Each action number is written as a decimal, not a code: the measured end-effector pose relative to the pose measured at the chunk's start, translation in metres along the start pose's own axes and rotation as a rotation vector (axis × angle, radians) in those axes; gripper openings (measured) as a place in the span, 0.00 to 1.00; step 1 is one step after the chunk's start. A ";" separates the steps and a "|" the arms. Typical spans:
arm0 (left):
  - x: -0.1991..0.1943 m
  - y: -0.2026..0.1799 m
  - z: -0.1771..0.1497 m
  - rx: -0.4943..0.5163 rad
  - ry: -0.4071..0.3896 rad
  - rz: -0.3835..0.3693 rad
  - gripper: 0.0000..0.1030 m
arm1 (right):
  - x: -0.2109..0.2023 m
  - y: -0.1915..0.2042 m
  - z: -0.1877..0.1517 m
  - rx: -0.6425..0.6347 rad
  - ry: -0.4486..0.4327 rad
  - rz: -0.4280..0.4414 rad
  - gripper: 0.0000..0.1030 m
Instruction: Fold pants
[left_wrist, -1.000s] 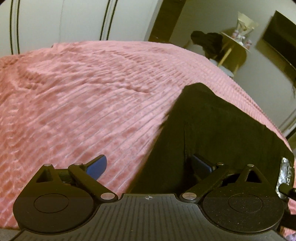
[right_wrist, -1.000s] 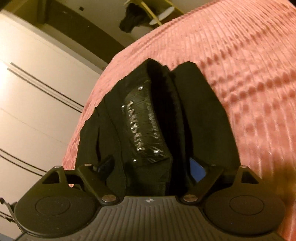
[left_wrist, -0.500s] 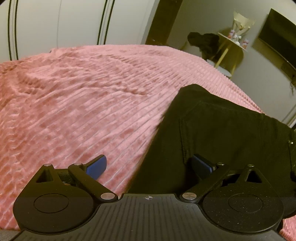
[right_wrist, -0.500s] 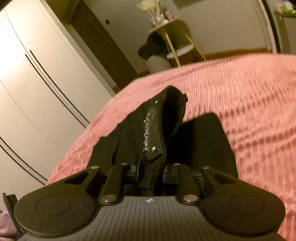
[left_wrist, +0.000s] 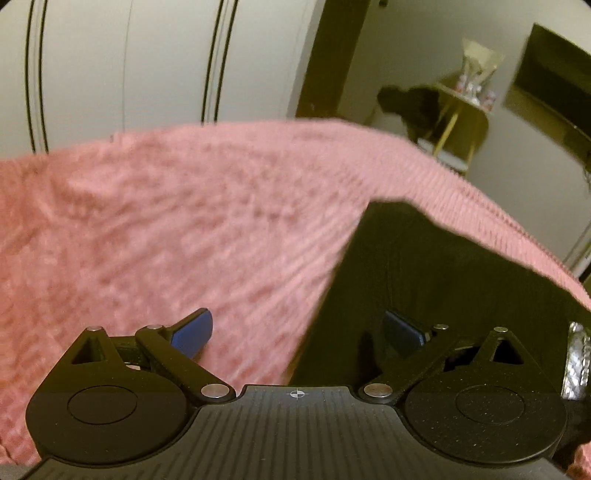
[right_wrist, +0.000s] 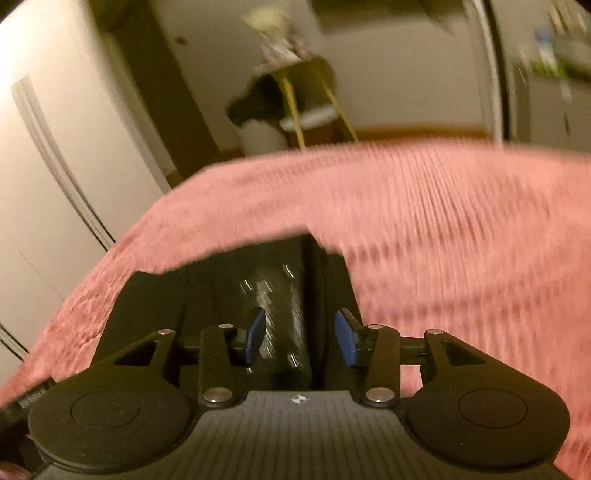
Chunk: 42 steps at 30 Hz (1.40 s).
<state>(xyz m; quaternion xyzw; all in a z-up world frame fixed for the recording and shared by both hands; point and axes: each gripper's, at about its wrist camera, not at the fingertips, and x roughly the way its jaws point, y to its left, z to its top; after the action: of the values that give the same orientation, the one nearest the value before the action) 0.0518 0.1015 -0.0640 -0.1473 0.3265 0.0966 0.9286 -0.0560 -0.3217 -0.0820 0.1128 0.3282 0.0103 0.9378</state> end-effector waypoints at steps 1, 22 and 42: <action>-0.002 -0.006 0.004 0.029 -0.029 -0.023 0.98 | 0.001 0.010 0.006 -0.044 -0.017 0.010 0.39; 0.116 -0.130 0.022 0.489 0.074 -0.133 1.00 | 0.152 0.076 0.012 -0.356 0.223 -0.043 0.25; 0.021 -0.077 -0.032 0.436 0.116 -0.237 1.00 | 0.039 0.025 -0.051 -0.101 0.252 0.141 0.25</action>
<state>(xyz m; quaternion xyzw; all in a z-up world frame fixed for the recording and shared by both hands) 0.0709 0.0207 -0.0849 0.0139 0.3730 -0.0941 0.9229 -0.0553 -0.2835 -0.1391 0.0861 0.4335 0.1066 0.8907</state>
